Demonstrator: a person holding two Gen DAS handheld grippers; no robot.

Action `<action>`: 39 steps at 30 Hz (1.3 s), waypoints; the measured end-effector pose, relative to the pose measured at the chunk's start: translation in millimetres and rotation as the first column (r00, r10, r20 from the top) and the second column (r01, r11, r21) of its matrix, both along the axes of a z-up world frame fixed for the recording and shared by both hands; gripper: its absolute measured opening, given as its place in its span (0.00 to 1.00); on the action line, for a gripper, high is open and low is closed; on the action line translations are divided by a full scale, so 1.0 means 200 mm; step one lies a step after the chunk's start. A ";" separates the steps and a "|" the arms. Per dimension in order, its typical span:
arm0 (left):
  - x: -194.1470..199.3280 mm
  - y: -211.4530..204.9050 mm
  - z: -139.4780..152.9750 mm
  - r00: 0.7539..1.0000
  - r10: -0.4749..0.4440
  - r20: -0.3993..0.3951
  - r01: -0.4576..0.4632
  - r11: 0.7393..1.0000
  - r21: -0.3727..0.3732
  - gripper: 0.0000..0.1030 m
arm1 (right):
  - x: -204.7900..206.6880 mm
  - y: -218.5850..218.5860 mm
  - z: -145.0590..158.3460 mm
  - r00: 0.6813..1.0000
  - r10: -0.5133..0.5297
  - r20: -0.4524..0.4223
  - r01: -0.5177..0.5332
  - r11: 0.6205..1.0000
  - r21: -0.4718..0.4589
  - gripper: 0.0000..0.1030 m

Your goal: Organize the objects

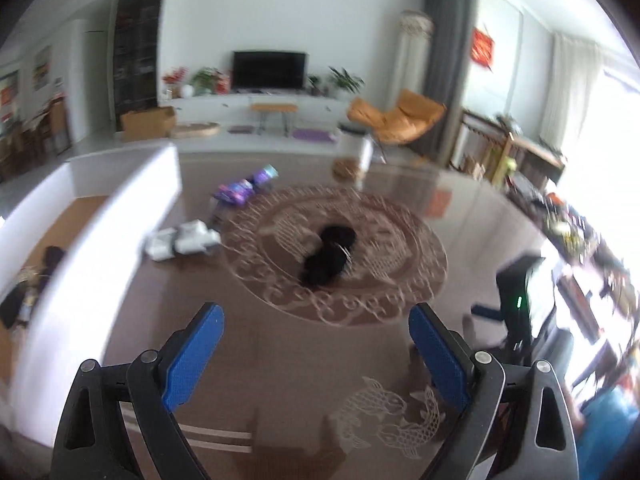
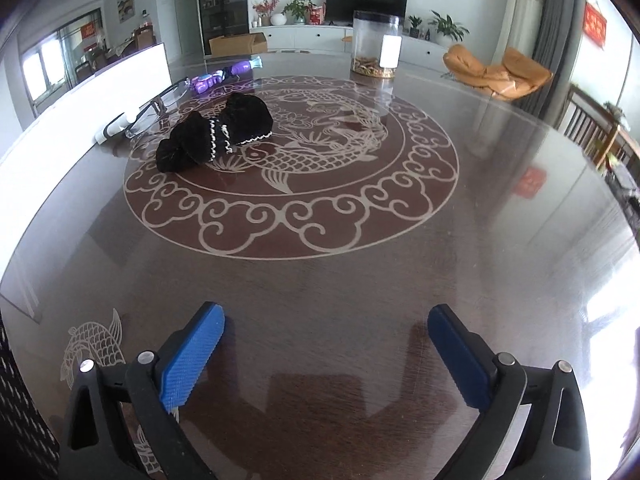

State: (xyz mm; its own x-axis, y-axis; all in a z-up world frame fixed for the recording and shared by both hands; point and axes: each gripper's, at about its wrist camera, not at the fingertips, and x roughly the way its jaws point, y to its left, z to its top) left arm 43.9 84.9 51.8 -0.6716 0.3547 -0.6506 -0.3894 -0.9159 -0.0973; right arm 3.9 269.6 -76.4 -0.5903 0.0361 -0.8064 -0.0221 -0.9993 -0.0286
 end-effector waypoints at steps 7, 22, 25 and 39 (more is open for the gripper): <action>-0.06 0.21 -0.28 0.998 -0.031 0.058 0.042 0.980 -0.193 0.92 | 0.00 -0.02 -0.01 1.000 -0.002 -0.005 0.002 1.000 0.010 1.00; -0.18 -0.06 -0.48 0.965 0.153 0.212 -0.127 0.983 -0.131 0.92 | 0.00 -0.02 0.00 1.000 0.000 -0.010 0.000 1.000 0.026 1.00; -0.19 -0.07 -0.48 0.962 0.168 0.217 -0.140 0.981 -0.135 0.92 | 0.00 -0.02 0.00 1.000 0.001 -0.010 0.000 1.000 0.025 1.00; -0.19 -0.06 -0.50 0.961 0.189 0.203 -0.150 0.970 -0.192 1.00 | 0.00 -0.02 0.00 1.000 0.001 -0.010 -0.001 1.000 0.025 1.00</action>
